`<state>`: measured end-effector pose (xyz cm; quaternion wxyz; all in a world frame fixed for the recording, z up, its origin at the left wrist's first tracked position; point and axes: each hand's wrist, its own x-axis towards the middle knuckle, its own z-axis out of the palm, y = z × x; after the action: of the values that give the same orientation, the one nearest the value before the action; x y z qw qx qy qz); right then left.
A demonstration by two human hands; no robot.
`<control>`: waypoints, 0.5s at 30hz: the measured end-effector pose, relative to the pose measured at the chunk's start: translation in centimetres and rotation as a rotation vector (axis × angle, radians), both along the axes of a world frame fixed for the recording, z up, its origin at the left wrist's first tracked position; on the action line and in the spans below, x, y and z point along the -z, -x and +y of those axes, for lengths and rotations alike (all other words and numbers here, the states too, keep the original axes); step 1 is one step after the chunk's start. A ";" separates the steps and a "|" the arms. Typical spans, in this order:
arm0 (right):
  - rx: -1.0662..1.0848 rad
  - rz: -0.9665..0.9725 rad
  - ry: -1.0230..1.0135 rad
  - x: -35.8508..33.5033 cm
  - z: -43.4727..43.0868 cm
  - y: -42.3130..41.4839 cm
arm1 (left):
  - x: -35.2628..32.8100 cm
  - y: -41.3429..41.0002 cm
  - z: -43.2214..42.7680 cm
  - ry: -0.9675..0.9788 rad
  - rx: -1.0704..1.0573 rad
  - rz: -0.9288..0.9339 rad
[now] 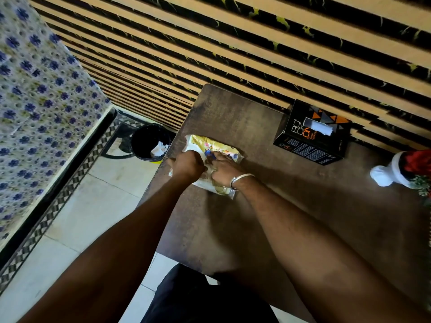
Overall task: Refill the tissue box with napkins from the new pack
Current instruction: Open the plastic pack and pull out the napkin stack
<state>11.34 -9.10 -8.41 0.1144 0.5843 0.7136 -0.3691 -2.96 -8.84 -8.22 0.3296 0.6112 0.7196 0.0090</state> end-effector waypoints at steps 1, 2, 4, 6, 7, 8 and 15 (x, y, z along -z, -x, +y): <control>-0.002 -0.007 0.005 0.1 0.0 0.1 | 0.1 0.2 -0.2 -0.018 0.004 -0.034; -0.007 -0.014 0.007 0.1 0.0 0.2 | 0.0 0.4 -0.4 -0.049 0.026 -0.063; -0.020 -0.025 0.007 0.0 0.2 0.4 | -0.2 0.8 -1.3 -0.117 0.099 -0.110; -0.020 -0.017 0.002 -0.1 0.5 0.3 | -0.3 1.6 -2.5 -0.163 0.164 -0.175; -0.019 -0.010 -0.001 -0.1 0.6 0.3 | -0.3 2.1 -3.1 -0.182 0.186 -0.207; -0.011 0.004 -0.002 0.0 0.7 0.2 | -0.4 2.7 -3.7 -0.203 0.199 -0.232; 0.000 0.021 -0.011 0.7 -0.6 -0.1 | -0.7 5.9 -6.3 -0.292 0.277 -0.201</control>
<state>11.49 -9.66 -9.09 0.1036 0.5810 0.7169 -0.3712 -8.89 -15.13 -7.48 0.3059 0.7413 0.5834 0.1286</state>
